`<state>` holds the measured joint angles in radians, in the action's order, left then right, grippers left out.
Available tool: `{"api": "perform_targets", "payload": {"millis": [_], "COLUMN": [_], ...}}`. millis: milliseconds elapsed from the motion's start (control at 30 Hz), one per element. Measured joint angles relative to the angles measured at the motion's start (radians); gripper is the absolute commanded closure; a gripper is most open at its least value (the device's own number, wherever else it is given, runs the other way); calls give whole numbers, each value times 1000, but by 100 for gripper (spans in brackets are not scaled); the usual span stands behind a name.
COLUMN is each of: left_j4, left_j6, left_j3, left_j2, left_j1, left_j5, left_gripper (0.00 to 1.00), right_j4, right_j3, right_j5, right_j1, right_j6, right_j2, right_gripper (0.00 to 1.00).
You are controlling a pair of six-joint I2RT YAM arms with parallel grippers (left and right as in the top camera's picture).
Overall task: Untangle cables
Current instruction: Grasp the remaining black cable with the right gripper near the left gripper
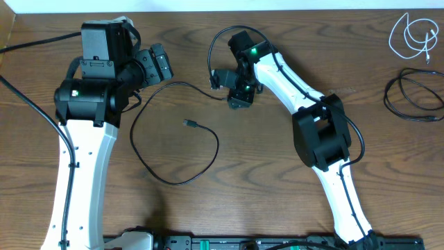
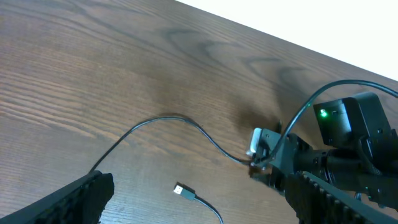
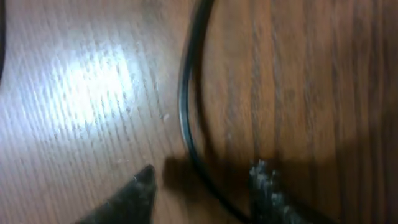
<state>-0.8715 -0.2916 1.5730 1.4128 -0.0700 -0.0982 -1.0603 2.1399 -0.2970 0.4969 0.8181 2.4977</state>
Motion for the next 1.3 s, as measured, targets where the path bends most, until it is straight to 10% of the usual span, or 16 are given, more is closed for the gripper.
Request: {"api": "perform_targets", "payload": {"millis": [200, 633, 1000, 1300], "left_j4": [0, -9, -16, -16], "left_j6": [0, 0, 0, 0], "left_j3": [0, 0, 0, -3], "left_j2": [0, 0, 0, 31], "left_j1": [0, 0, 0, 0], "left_j5": [0, 0, -1, -11], "left_gripper": [6, 6, 6, 6], "right_j4": [-21, -151, -259, -219], "right_j3": [0, 3, 3, 3], "right_j5": [18, 406, 308, 99], "right_j1": [0, -46, -261, -188], "right_j6": [-146, -629, -712, -709], "right_j2": [0, -10, -15, -16], "right_gripper": [99, 99, 99, 58]}}
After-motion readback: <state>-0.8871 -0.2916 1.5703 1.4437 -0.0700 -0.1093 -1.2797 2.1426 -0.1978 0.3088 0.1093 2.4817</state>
